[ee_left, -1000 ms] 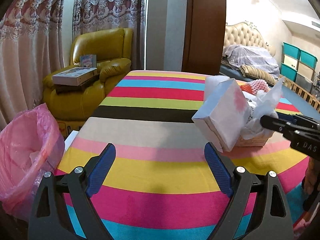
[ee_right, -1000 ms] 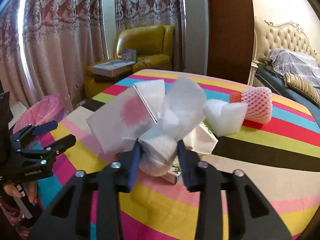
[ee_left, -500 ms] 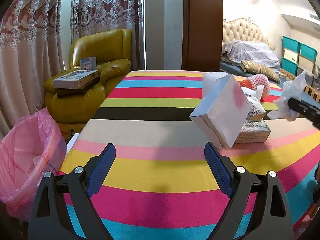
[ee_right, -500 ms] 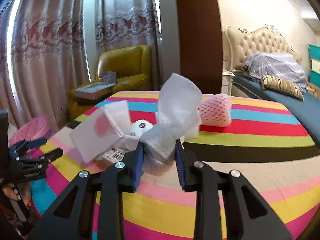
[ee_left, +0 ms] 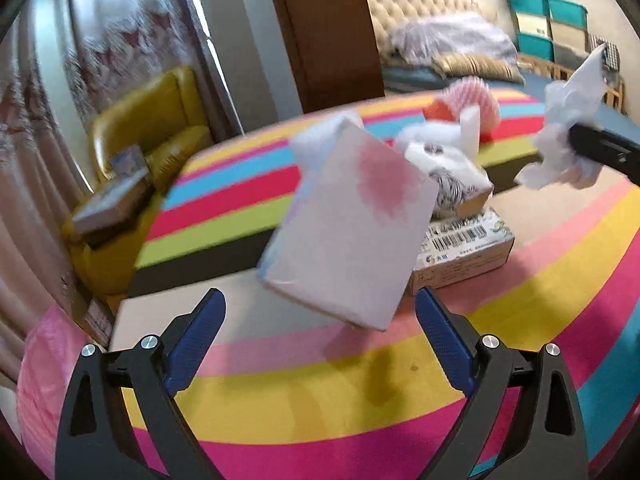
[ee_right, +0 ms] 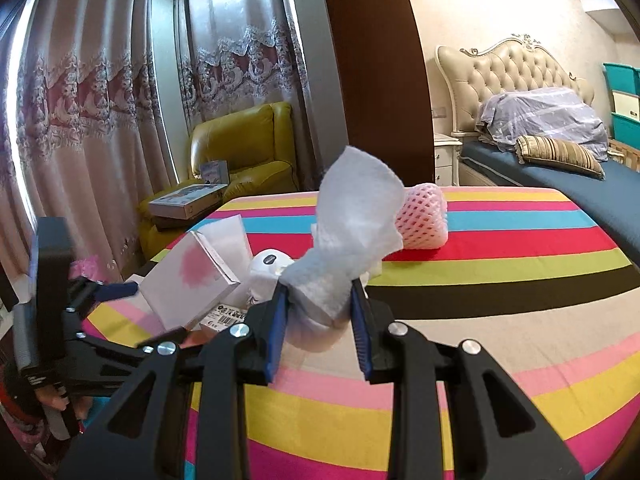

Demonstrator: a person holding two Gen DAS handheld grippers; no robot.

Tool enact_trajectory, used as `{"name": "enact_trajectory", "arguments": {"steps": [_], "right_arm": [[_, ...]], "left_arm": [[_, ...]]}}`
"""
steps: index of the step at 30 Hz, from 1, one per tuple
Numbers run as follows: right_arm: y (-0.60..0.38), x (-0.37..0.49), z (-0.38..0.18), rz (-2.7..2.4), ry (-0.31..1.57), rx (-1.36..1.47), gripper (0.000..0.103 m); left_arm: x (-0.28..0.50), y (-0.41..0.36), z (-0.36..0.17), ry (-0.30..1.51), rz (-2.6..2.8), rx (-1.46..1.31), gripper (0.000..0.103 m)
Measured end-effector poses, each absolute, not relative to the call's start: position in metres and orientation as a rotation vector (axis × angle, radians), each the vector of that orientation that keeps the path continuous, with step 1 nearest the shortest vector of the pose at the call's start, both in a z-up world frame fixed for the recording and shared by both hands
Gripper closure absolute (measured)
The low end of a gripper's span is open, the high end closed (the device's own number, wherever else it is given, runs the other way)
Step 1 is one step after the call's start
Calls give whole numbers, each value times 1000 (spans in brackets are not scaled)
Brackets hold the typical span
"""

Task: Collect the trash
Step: 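Grasp the white tissue with the right tool while the left tool grasps the white tissue box, then carry the tissue box and tissue over the pink wastebasket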

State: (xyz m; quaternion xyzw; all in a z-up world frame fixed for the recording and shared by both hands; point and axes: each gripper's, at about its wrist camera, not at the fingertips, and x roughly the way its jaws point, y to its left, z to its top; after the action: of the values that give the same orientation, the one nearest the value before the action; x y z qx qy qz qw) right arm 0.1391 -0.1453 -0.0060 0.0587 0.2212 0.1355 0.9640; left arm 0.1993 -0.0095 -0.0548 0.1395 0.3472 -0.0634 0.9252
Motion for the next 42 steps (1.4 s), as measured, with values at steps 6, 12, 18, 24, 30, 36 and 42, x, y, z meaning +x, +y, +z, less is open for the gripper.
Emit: {"name": "enact_trajectory", "arguments": {"steps": [6, 12, 18, 24, 30, 36, 42], "right_arm": [[-147, 139, -7, 277, 453, 128, 74], [-146, 140, -8, 276, 455, 129, 73], [-144, 138, -7, 281, 445, 103, 73], [-135, 132, -5, 294, 440, 48, 73], [-127, 123, -6, 320, 442, 21, 73], [-116, 112, -8, 355, 452, -12, 73], [-96, 104, -18, 417, 481, -55, 73]], "left_arm": [[218, -18, -55, 716, -130, 338, 13], [213, -21, -54, 692, -186, 330, 28], [181, -8, -47, 645, -197, 220, 28], [144, 10, -43, 605, -186, 91, 28], [120, 17, -43, 576, -188, 44, 28], [103, 28, -47, 560, -179, 5, 28], [92, 41, -45, 539, -160, -38, 28]]}}
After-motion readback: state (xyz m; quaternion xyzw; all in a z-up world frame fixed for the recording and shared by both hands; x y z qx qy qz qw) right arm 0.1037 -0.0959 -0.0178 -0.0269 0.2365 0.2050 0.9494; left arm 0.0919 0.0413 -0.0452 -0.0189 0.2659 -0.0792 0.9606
